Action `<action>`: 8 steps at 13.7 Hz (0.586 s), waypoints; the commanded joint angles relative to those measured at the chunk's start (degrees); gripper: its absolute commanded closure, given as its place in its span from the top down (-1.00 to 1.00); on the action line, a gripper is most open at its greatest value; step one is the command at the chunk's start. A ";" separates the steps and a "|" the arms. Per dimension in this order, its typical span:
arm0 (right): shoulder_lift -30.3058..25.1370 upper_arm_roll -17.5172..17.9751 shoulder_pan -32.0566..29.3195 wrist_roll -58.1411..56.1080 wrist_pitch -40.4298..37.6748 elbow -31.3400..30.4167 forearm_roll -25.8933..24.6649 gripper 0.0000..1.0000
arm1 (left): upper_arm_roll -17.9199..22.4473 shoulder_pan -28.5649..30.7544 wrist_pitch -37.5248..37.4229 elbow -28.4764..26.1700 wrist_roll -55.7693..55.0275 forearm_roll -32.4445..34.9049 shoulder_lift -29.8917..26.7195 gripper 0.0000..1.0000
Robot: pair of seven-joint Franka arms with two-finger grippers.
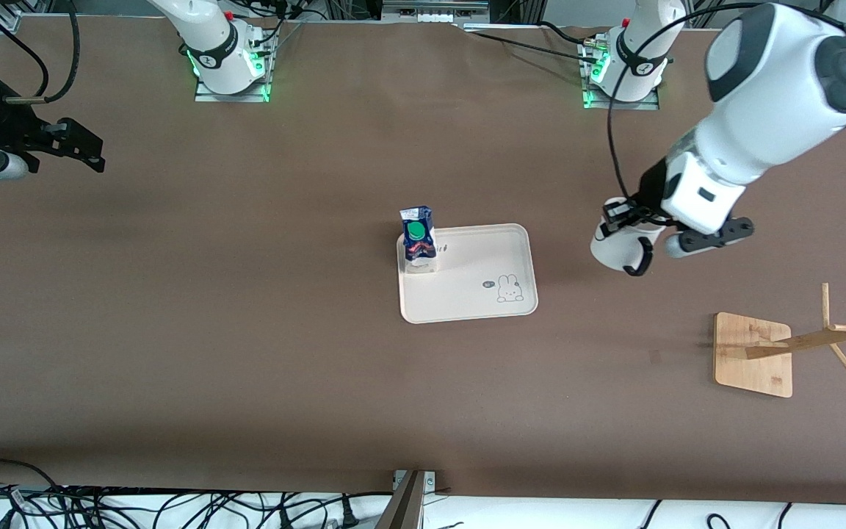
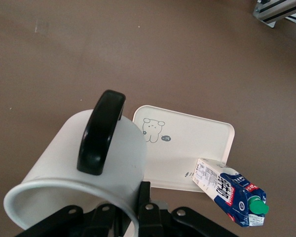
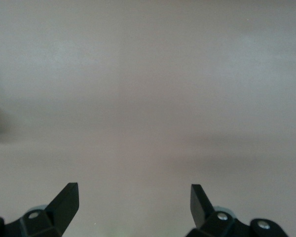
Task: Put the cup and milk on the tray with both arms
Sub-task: 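Carry the mug over the tray beside the milk carton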
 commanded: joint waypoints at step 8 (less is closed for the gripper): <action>0.47 0.32 -0.36 0.05 -0.26 1.14 -0.40 1.00 | 0.28 -13.01 -1.51 15.01 -9.37 7.74 24.34 -1.00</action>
